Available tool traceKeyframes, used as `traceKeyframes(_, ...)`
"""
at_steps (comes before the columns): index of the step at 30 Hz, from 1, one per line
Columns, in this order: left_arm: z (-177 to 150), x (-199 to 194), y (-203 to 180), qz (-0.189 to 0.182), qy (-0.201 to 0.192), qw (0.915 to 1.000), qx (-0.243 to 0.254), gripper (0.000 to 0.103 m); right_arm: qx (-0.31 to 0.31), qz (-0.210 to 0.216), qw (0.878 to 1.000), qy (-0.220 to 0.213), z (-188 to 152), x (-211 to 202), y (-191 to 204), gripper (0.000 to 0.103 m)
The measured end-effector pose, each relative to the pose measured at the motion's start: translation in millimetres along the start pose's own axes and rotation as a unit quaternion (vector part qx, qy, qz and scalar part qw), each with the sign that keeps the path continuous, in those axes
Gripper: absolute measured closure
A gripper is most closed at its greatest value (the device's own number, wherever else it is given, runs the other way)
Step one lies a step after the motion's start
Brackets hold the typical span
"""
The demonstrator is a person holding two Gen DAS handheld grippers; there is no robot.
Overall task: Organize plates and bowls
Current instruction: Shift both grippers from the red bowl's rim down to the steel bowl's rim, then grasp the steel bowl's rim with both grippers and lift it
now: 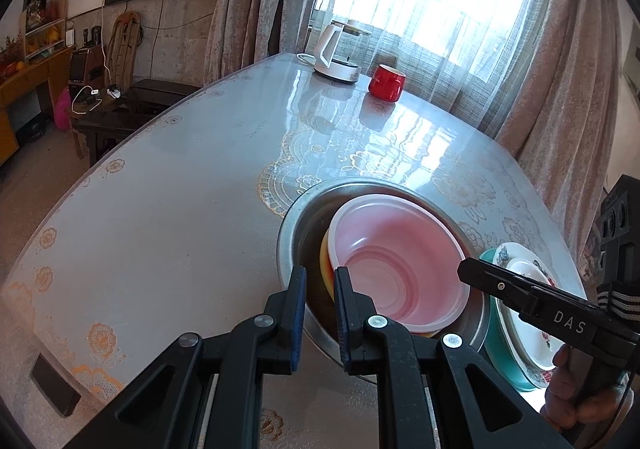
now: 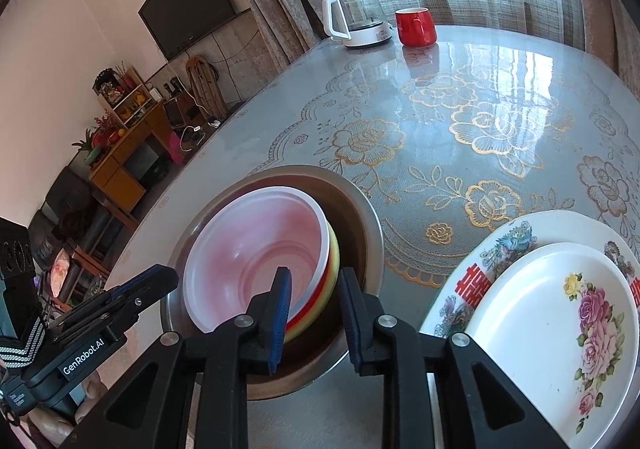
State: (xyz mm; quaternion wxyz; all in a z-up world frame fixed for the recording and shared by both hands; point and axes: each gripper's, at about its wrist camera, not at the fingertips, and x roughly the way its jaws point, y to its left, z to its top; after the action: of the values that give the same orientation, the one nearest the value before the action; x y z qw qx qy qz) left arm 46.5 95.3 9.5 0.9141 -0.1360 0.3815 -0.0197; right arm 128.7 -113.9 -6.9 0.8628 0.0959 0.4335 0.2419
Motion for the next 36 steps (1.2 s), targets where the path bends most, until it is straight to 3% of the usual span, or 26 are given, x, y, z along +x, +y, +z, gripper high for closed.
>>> traceKeyframes(4,0.9,-2.9,4.9,0.0,-0.003,1.0,-0.005,0.089,0.003,-0.001,1.0,-0.017,-1.6,-10.6,-3.2,0.071)
traceKeyframes(13,-1.3,-3.2,19.3,0.019,0.0,0.9995,-0.027,0.088,0.031,-0.015,0.999,-0.042,-4.8,-24.3,-22.4,0.071)
traceKeyframes(18,-2.4,-3.3,24.2,0.04,-0.003,0.9987,-0.031,0.088,0.035,-0.026,0.998,-0.039,-6.5,-23.6,-30.4,0.071)
traceKeyframes(26,-2.4,-7.6,11.7,0.036,-0.027,0.999,0.004,0.087,0.04,-0.03,0.998,-0.024,-8.4,-15.6,-35.8,0.071)
traceKeyframes(36,-1.8,0.0,11.4,0.025,-0.021,0.9994,0.004,0.078,0.03,-0.015,0.999,-0.018,-7.7,-9.8,-35.0,0.071)
